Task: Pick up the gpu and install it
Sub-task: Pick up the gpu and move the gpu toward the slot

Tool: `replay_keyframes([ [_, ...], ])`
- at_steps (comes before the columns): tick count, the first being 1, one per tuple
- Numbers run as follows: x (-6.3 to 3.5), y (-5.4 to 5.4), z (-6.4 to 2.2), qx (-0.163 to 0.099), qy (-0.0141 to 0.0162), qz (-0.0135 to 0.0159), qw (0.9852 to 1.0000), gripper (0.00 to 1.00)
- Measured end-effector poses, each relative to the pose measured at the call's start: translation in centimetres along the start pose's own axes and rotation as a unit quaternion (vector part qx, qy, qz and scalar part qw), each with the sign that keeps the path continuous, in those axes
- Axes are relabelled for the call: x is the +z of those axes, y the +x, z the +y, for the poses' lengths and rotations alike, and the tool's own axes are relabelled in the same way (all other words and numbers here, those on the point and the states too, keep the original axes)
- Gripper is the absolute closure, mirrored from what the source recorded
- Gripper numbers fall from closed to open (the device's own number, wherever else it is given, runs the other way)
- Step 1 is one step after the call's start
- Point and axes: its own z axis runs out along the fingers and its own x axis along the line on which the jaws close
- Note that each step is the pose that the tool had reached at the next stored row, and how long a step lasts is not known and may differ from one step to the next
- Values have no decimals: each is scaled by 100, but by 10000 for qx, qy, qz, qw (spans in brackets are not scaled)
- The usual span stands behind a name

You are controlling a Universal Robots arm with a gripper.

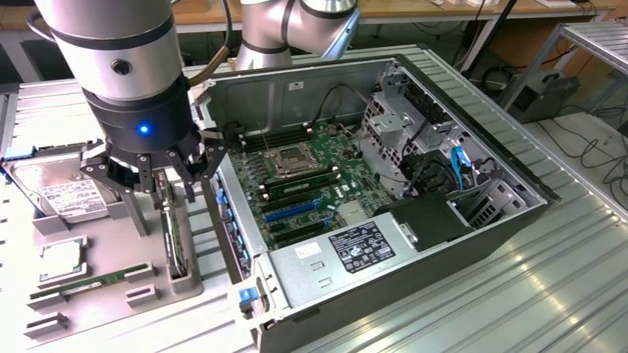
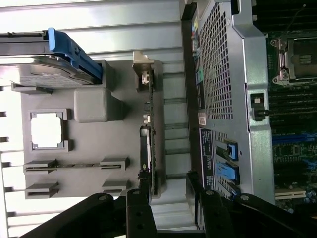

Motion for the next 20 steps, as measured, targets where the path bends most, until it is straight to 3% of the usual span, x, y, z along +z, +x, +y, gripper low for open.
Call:
replay_keyframes([
  [20, 54, 3, -3, 0, 0, 1, 10000, 58],
])
